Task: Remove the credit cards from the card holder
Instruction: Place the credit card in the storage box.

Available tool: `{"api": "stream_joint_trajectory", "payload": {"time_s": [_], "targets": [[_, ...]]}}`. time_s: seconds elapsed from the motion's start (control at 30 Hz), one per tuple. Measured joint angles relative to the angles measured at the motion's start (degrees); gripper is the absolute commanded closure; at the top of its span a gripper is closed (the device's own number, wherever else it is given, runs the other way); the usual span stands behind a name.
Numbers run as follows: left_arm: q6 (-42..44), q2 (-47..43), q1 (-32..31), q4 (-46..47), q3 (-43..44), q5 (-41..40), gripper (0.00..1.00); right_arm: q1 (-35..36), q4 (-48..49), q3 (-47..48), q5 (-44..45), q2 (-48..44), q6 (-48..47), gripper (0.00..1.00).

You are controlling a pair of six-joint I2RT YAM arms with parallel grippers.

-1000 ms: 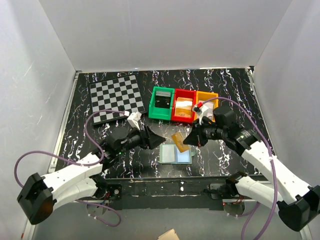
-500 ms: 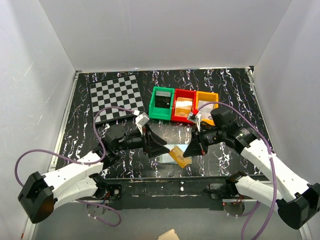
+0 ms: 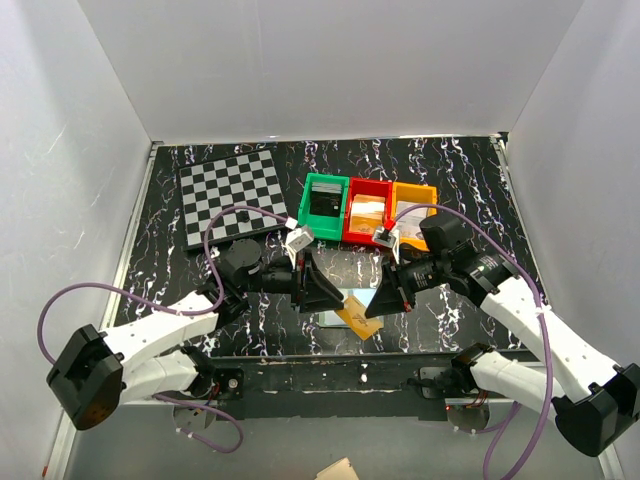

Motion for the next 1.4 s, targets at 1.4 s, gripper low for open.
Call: {"api": "stream_joint_trajectory", "payload": {"time_s": [1.4], "targets": [[-2.8,3.4,-0.5,5.3,-1.1,5.5,1.00,0.1,5.6,0.0,0.1,0.1,4.3,0.97]]}}
